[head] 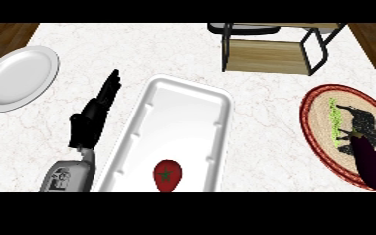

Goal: Pick the squash from the placemat and place it in the tiered shelf

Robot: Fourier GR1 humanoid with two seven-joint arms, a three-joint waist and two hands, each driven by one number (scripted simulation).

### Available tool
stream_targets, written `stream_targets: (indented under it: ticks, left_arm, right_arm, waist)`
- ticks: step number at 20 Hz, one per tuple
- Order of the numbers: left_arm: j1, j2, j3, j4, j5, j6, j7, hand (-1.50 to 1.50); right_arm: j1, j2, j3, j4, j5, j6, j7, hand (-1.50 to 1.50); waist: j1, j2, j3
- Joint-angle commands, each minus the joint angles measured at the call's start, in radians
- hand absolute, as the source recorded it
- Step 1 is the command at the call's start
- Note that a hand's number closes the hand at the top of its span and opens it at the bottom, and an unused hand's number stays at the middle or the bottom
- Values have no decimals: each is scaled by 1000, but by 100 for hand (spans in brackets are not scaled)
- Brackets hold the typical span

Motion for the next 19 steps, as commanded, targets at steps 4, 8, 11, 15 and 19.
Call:
stream_targets:
  ticks: [4, 8, 11, 15, 19]
  left_arm:
    - [-34, 42, 53, 23, 36, -28, 28, 0]
    - [24, -16, -7, 8, -28, 34, -17, 0]
    - [25, 12, 26, -29, 22, -5, 23, 0]
    - [28, 17, 25, -16, -1, 11, 1, 0]
    - [12, 13, 32, -15, 14, 5, 15, 0]
  right_arm:
    - [140, -89, -74, -280, -27, 150, 206, -150]
    - [206, -187, -130, -364, -101, 396, 336, -150]
    - [347, -255, -233, -493, -230, 500, 317, -150]
    - [523, -294, -312, -663, -345, 671, 332, -150]
    - [648, -323, -503, -774, -529, 784, 334, -150]
  waist:
    - [-31, -8, 0]
    - [-44, -12, 0]
    - [-41, -11, 1]
    - [-53, -9, 2]
    - [-40, -5, 2]
